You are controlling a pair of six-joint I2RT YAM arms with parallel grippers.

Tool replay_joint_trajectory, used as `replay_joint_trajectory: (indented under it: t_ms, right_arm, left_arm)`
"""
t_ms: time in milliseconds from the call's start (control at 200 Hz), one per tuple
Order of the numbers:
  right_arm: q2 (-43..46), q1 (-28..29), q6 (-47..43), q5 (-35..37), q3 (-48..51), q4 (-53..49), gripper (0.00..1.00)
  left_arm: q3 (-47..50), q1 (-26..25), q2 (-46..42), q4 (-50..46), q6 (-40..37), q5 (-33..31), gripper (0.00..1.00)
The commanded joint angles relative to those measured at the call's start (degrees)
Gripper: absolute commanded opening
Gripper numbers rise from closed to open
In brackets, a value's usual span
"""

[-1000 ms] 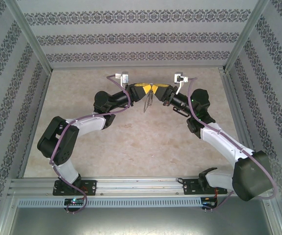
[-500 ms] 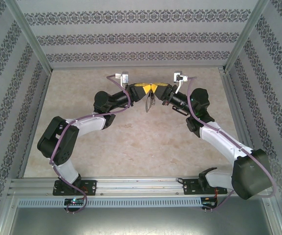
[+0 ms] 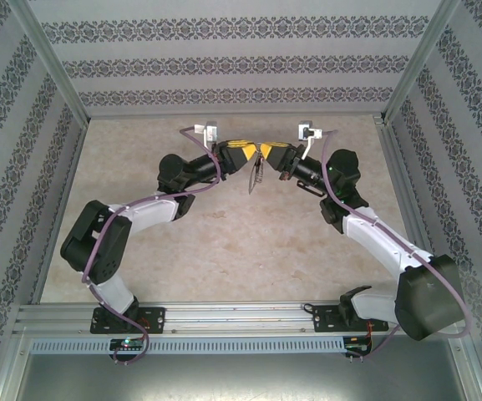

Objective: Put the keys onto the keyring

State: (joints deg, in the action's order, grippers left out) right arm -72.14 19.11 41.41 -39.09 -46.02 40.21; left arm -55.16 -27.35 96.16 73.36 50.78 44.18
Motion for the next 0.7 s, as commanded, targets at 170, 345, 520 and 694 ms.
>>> replay_joint_trajectory:
  t_ms: [170, 345, 520, 694]
  right_arm:
    - [-0.98, -6.97, -3.69, -15.02, -4.13, -4.34, 0.00]
    - [-4.15, -8.76, -4.77, -20.41, -7.79, -6.40, 0.00]
    - [-8.03, -8.89, -6.07, -24.57, -11.84, -8.80, 0.00]
    - [-10.79, -8.24, -6.07, -24.17, -13.42, -8.65, 0.00]
  left_arm:
    - [-1.57, 4.85, -7.37, -16.36, -9.84, 5.68, 0.37]
    - [-5.92, 6.59, -6.44, -26.72, -12.65, 10.27, 0.40]
    - [-10.37, 6.90, -5.33, -37.68, -17.99, 12.55, 0.41]
    - [-13.68, 7.01, -4.50, -47.25, -23.72, 12.60, 0.44]
